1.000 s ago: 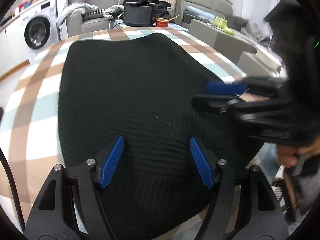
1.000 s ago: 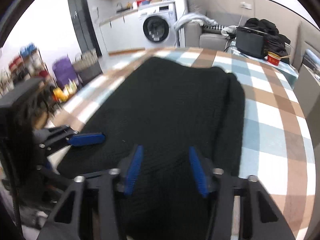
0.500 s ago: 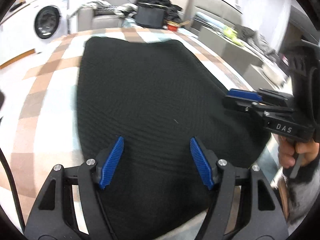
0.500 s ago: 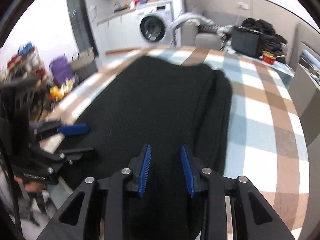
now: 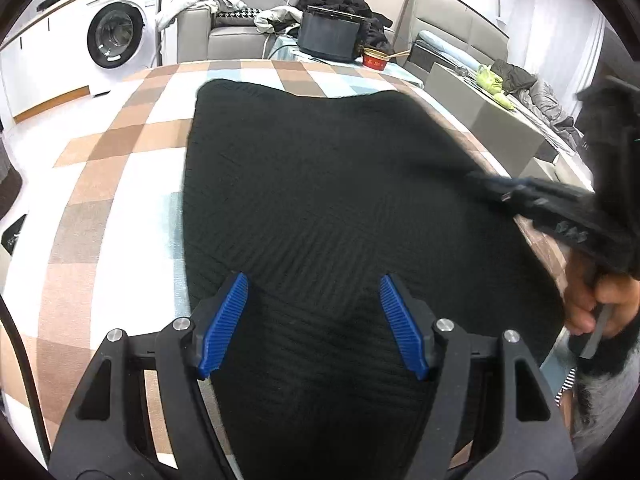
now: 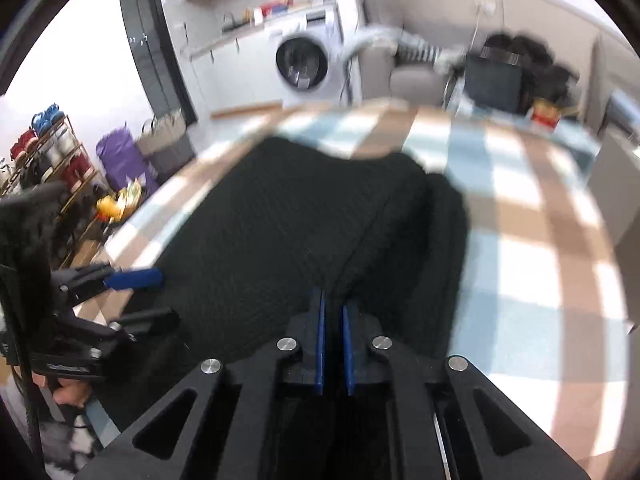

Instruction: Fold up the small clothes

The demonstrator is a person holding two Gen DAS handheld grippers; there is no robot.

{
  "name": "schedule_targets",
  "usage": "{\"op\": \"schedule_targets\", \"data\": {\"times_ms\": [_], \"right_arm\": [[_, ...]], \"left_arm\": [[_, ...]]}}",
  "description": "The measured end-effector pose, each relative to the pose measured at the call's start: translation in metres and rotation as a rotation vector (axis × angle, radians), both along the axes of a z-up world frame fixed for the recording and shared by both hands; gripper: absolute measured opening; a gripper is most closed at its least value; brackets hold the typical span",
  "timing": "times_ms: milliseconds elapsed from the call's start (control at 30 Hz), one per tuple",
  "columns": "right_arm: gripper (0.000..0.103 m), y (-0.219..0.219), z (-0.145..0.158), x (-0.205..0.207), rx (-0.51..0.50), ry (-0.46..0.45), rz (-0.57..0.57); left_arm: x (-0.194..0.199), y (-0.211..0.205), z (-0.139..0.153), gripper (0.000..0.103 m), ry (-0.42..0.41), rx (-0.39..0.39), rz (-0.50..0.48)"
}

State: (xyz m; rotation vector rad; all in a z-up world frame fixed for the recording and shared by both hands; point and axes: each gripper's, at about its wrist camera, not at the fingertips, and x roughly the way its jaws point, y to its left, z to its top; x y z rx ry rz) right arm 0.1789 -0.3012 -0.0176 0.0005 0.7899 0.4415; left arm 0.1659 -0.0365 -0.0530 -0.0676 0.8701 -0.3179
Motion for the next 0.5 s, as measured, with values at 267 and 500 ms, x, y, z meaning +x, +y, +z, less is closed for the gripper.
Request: {"op": "schedule_targets", "data": {"times_ms": [267, 500], "right_arm": [[0.015, 0.000, -0.029, 0.006, -0.088, 0.080, -0.031], [0.026, 0.010, -0.002, -0.002, -0.067, 0.012, 0.035]], "left_arm": [[-0.002, 0.000, 0.002, 0.067, -0.011, 0.040, -0.008], [0.003, -0.017, 0.008, 0.050, -0.029, 0.086, -0.097]]}}
